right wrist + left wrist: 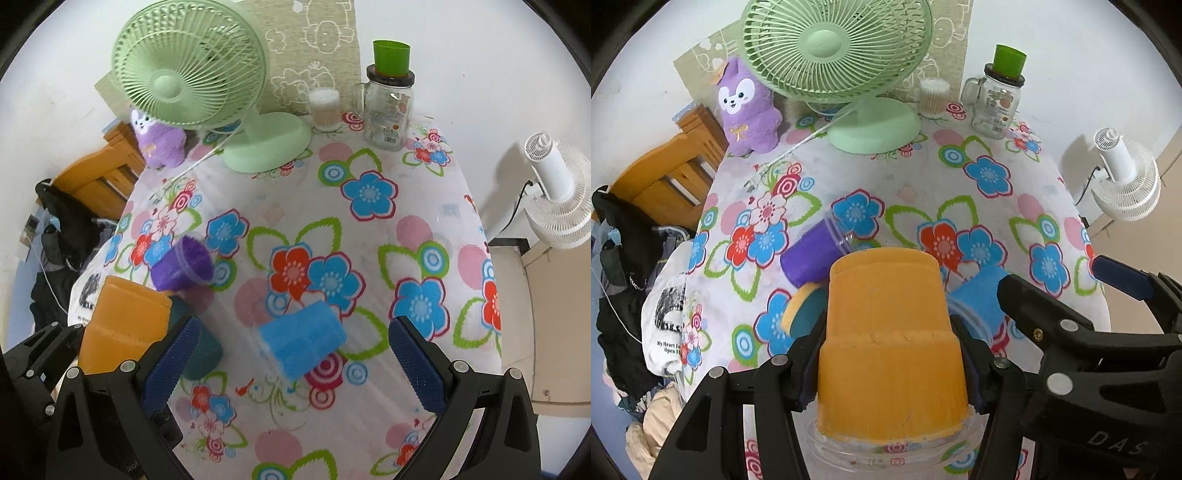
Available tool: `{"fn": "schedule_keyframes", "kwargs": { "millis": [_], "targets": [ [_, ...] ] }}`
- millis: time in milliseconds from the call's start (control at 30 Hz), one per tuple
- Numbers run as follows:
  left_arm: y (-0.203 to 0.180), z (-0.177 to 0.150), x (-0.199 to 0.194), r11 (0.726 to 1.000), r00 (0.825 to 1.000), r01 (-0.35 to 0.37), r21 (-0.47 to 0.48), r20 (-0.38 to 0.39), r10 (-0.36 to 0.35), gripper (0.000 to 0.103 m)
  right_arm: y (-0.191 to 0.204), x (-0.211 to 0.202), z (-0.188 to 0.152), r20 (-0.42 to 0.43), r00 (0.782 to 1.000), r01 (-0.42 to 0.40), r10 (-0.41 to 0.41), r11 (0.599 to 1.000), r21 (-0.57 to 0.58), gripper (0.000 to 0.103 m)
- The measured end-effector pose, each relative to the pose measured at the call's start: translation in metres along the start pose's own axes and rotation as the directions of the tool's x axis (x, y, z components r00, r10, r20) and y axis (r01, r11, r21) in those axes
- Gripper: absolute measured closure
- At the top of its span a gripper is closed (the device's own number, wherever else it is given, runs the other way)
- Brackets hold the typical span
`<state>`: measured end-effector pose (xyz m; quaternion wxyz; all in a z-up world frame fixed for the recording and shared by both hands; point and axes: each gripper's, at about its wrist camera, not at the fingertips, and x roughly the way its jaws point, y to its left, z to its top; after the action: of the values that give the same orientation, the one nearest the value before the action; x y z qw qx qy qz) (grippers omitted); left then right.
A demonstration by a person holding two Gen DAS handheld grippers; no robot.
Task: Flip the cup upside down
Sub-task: 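Carry the orange cup upright in the left tool toward the right tool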
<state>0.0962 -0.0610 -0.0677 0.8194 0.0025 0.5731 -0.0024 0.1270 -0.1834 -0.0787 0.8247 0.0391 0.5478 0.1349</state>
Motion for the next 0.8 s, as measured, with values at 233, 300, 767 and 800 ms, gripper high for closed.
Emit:
{"fn": "schedule_keyframes", "kwargs": {
  "millis": [233, 300, 767, 800],
  "targets": [
    [0.004, -0.031, 0.003, 1.000, 1.000, 0.010, 0.000, -0.025, -0.010, 0.040, 0.008, 0.002, -0.030, -0.028, 1.000, 0.006, -0.006, 1.000, -0.006, 0.000],
    [0.005, -0.040, 0.008, 1.000, 0.999, 0.014, 0.002, -0.038, -0.014, 0.040, 0.010, 0.004, -0.039, -0.038, 0.999, 0.010, -0.010, 1.000, -0.006, 0.000],
    [0.006, -0.097, 0.048, 0.998, 0.993, 0.066, 0.008, -0.096, -0.065, 0.040, 0.015, 0.030, -0.090, -0.112, 0.993, 0.027, -0.028, 1.000, -0.016, 0.000],
    [0.007, -0.100, 0.051, 0.998, 0.993, 0.068, 0.007, -0.102, -0.067, 0.040, 0.015, 0.032, -0.092, -0.118, 0.993, 0.025, -0.027, 1.000, -0.016, 0.000]
  ]
}}
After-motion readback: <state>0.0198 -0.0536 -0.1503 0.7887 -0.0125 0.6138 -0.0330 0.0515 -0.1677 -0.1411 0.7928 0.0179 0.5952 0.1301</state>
